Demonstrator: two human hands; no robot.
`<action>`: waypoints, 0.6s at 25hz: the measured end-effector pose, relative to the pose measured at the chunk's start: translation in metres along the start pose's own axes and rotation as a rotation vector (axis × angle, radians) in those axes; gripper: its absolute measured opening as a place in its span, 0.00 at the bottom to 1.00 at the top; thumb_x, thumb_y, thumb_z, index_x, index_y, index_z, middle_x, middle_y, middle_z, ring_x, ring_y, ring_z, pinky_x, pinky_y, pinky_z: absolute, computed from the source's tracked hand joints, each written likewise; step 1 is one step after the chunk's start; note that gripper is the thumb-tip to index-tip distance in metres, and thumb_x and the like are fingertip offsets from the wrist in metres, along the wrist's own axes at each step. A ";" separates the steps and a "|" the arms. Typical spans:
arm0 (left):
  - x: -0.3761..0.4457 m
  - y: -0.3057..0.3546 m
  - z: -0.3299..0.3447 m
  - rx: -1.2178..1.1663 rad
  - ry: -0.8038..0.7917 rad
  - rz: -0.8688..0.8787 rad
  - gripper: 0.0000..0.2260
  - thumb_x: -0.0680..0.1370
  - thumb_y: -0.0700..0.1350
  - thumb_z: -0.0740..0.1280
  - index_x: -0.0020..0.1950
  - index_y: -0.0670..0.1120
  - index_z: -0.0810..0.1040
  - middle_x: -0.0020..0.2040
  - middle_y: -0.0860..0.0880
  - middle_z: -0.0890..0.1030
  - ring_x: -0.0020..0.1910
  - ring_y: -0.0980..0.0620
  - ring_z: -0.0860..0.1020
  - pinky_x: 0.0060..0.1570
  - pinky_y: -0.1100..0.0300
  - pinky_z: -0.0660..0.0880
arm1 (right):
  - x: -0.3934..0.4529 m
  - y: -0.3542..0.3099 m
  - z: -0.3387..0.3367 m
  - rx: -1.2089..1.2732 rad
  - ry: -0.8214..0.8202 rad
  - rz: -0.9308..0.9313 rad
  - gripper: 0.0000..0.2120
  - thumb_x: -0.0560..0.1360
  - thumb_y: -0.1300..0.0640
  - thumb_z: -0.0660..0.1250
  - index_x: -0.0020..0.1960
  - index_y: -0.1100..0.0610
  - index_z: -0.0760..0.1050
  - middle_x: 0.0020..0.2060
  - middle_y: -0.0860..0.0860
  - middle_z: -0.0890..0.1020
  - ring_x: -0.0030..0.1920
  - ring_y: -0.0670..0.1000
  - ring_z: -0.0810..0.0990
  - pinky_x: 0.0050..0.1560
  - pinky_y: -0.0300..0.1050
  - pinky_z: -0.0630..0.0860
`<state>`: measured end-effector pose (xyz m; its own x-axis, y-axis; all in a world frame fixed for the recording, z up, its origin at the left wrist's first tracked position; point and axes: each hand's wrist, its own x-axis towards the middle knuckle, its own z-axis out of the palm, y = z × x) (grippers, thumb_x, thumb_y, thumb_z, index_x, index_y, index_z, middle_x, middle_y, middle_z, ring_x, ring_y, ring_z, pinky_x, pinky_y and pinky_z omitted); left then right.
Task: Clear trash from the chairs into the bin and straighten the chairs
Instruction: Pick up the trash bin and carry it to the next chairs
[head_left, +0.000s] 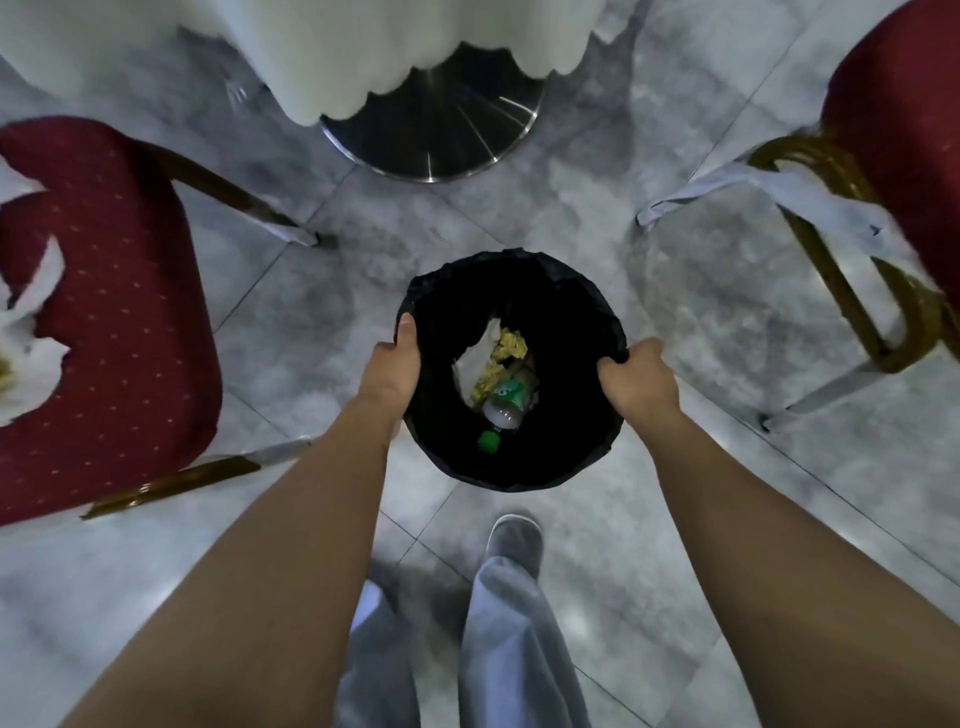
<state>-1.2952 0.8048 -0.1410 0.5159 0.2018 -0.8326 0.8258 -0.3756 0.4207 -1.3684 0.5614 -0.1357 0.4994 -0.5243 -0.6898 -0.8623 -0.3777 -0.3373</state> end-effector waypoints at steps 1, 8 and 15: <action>0.008 -0.003 0.004 -0.006 -0.002 -0.006 0.38 0.75 0.71 0.50 0.72 0.43 0.69 0.66 0.42 0.76 0.62 0.40 0.76 0.64 0.45 0.73 | 0.010 0.002 0.006 -0.003 0.001 -0.002 0.26 0.78 0.55 0.60 0.71 0.66 0.57 0.40 0.54 0.75 0.46 0.61 0.78 0.41 0.49 0.69; 0.039 -0.018 0.023 -0.076 -0.060 -0.038 0.44 0.69 0.76 0.50 0.71 0.46 0.70 0.66 0.44 0.76 0.62 0.42 0.75 0.65 0.44 0.72 | 0.044 0.008 0.027 0.000 -0.021 0.011 0.23 0.78 0.55 0.60 0.70 0.63 0.59 0.46 0.57 0.75 0.49 0.61 0.78 0.42 0.50 0.69; 0.052 -0.028 0.026 -0.142 -0.148 -0.070 0.40 0.72 0.75 0.51 0.75 0.50 0.66 0.70 0.48 0.73 0.67 0.45 0.72 0.69 0.45 0.68 | 0.056 0.009 0.034 0.140 -0.150 0.087 0.24 0.72 0.51 0.64 0.64 0.61 0.64 0.53 0.57 0.78 0.52 0.59 0.79 0.50 0.56 0.77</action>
<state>-1.2973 0.8021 -0.2059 0.4253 0.0839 -0.9012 0.8879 -0.2318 0.3974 -1.3512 0.5548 -0.1995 0.4132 -0.4269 -0.8044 -0.9102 -0.2211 -0.3503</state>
